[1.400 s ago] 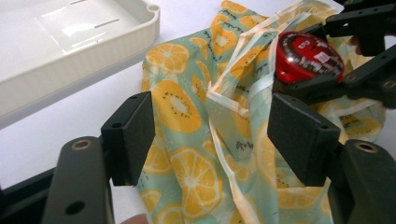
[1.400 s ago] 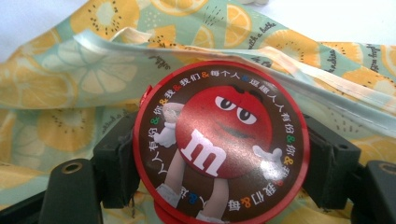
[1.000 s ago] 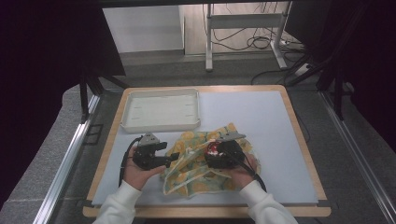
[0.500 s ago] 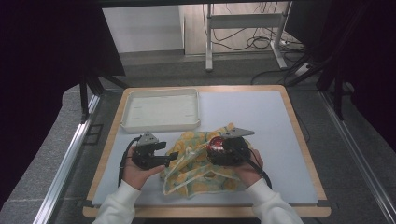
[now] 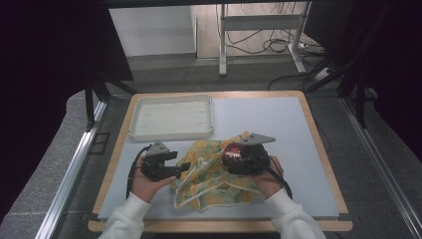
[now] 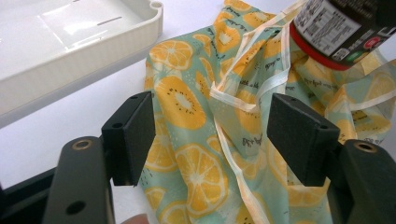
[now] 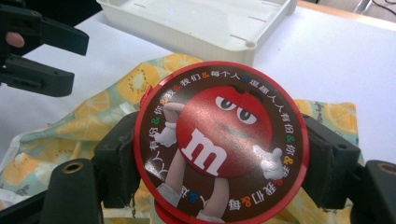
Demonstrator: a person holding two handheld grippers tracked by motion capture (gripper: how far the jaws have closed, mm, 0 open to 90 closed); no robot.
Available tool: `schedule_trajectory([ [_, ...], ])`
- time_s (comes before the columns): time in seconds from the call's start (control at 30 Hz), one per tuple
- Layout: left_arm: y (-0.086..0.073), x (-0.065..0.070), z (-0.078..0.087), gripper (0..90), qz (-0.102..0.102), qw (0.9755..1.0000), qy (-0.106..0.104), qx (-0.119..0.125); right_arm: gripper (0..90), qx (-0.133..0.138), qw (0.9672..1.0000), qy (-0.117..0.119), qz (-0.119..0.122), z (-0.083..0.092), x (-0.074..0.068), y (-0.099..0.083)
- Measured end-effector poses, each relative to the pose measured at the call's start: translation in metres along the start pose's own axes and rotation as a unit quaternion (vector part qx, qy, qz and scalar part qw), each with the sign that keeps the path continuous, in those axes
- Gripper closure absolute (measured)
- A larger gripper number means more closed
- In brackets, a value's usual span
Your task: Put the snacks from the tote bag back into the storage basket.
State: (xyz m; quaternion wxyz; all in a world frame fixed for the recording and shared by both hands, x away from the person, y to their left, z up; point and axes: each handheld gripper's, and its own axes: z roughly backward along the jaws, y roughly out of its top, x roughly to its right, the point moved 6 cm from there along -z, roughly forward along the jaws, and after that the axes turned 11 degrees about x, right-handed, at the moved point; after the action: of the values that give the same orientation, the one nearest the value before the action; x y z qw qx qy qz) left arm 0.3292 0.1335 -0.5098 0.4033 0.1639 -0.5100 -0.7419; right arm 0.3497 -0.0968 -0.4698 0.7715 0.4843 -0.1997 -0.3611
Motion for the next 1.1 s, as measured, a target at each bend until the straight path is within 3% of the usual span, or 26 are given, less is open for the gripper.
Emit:
schedule_trajectory([
  [0.5,0.000,-0.001,0.000,32.7,0.003,1.0000,0.001,-0.002,25.6,0.017,0.9993,0.029,0.017,0.003,-0.002,0.017],
  [1.1,0.001,-0.002,0.002,32.6,0.008,0.9999,-0.006,-0.001,25.6,0.030,0.9987,0.039,0.014,-0.002,0.005,0.035],
])
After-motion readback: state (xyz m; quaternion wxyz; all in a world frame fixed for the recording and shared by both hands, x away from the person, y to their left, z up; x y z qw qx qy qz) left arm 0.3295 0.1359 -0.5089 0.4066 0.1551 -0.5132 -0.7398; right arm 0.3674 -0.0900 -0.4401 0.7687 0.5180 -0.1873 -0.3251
